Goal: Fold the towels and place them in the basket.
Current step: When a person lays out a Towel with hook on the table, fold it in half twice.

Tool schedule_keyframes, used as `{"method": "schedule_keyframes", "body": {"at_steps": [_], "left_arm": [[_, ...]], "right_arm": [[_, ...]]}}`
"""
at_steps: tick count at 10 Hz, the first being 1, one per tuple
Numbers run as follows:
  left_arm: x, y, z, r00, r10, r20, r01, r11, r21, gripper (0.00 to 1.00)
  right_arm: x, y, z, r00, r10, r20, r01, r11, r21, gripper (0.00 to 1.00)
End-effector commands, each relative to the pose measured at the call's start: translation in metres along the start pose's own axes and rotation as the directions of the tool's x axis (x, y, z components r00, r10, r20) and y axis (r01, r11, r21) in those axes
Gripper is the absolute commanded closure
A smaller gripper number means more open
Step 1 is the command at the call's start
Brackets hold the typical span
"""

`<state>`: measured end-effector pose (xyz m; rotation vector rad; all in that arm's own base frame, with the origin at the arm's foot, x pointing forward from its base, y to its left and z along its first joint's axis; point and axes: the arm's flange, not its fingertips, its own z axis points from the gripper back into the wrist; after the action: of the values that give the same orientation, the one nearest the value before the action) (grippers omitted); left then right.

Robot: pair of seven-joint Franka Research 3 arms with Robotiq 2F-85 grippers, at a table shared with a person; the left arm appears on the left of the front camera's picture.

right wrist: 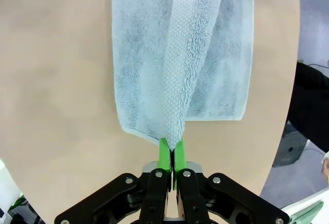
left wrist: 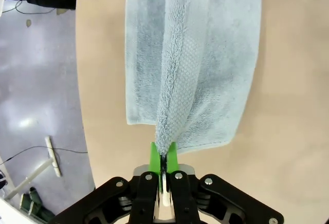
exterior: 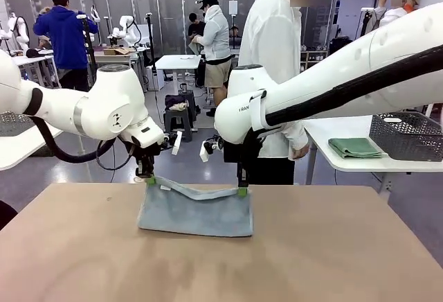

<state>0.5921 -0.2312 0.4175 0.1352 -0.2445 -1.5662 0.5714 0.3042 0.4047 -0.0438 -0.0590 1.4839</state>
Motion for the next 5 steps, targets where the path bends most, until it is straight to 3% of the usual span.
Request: {"method": "schedule_keyframes", "body": {"at_steps": [1, 5], "left_arm": [[0.006, 0.027, -0.011, 1.0, -0.006, -0.015, 0.006, 1.0, -0.012, 0.95], [0.02, 0.06, -0.044, 1.0, -0.013, -0.023, 0.013, 0.999, -0.038, 0.95]], "right_arm": [[0.001, -0.025, 0.0, 1.0, 0.018, -0.025, -0.017, 1.0, 0.003, 0.96], [-0.002, -0.059, -0.014, 1.0, 0.01, -0.009, -0.01, 1.0, 0.001, 0.96]]}}
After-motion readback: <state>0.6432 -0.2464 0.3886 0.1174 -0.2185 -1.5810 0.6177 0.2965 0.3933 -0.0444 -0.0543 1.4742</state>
